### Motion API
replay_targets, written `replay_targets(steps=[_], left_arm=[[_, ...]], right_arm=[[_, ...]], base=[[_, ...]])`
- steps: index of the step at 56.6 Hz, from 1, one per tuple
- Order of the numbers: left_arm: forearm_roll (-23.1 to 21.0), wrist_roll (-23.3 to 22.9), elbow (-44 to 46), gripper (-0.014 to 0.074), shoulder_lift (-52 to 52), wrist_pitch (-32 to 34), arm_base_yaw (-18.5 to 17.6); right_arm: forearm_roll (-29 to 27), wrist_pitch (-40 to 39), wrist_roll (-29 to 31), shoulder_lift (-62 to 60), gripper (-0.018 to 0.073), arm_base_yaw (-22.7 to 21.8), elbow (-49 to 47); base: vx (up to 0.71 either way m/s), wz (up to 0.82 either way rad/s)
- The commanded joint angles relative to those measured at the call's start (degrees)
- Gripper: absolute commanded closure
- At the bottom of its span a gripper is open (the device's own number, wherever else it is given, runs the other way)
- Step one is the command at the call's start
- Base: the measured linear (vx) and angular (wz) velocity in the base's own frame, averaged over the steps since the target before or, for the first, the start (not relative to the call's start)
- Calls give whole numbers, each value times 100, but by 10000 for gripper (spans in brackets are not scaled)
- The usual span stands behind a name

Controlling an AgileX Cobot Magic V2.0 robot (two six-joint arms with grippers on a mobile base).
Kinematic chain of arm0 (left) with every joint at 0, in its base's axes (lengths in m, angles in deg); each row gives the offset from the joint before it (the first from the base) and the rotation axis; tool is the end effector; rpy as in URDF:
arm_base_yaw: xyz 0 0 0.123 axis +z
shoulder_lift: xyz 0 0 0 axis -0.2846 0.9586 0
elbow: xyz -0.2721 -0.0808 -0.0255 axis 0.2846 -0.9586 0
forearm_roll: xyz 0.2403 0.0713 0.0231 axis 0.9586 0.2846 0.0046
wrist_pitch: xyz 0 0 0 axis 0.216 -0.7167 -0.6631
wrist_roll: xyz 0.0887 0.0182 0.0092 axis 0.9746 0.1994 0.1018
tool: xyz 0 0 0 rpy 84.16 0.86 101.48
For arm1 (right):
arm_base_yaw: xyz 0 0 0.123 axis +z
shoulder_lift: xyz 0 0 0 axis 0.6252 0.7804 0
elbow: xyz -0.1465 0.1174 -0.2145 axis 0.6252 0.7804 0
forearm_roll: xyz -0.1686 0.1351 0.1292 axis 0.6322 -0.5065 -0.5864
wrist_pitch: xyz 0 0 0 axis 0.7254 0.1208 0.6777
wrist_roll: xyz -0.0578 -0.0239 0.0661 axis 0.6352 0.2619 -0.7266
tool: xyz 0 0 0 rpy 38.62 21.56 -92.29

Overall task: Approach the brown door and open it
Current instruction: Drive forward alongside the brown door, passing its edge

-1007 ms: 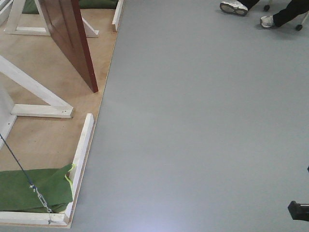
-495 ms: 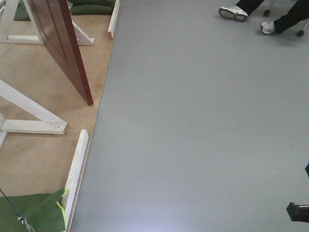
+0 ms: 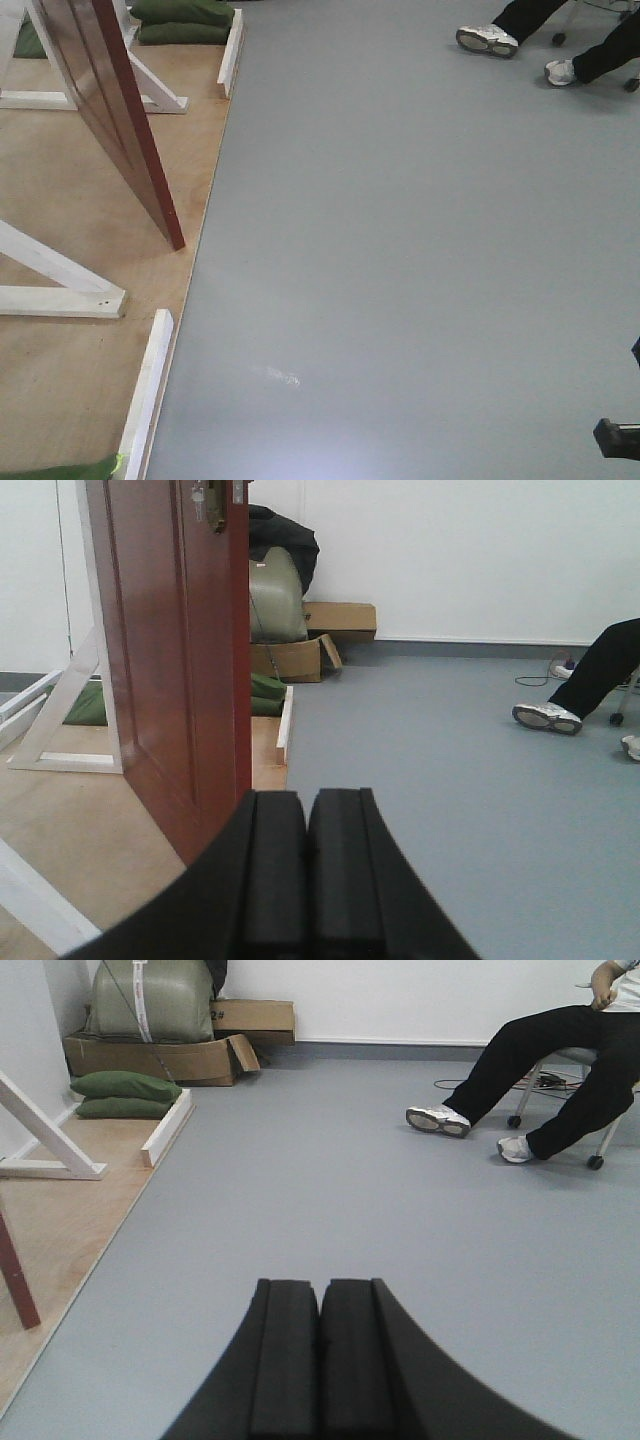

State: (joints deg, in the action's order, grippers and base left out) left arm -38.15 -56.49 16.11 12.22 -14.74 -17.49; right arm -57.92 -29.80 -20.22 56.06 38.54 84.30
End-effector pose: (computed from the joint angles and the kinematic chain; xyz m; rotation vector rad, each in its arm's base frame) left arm 0.0566 -0.0003 0.1932 -0.0743 1.6241 -0.0847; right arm 0.0549 0.0004 0.1777 -0.0255 1.7877 -0.0162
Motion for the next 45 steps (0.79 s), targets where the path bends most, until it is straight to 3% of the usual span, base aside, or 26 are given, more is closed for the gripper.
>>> replay_targets(steps=[1, 45], left_arm=[[2, -9, 101, 600, -95, 441, -9], [2, -9, 101, 600, -83, 440, 4]], right_arm=[[35, -468, 31, -94, 559, -9, 29], [35, -468, 31, -89, 559, -4, 29]], base=[[29, -3], [31, -5]])
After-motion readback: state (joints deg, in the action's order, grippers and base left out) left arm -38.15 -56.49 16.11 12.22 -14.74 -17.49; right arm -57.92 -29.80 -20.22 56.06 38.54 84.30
